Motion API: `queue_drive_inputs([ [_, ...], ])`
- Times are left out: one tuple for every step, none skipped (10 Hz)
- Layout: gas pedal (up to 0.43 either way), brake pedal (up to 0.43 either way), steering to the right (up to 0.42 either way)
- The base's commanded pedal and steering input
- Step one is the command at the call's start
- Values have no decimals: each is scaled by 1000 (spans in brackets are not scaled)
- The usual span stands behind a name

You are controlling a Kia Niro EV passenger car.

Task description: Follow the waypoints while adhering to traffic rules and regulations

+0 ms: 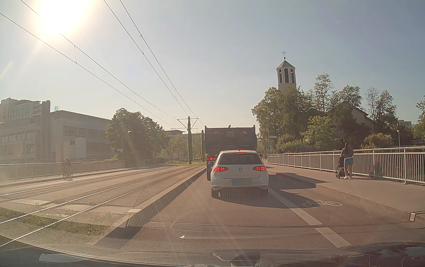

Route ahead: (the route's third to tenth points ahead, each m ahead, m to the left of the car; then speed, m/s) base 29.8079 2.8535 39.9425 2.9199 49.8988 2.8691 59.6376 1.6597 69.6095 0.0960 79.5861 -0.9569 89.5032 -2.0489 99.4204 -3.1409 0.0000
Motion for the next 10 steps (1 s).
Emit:
queue_drive_inputs([
  [0, 195, 1],
  [0, 195, 1],
  [0, 195, 1],
  [0, 195, 1],
  [0, 195, 2],
  [0, 195, 2],
  [0, 195, 1],
  [0, 195, 1],
  [0, 195, 1],
  [0, 195, 1],
])
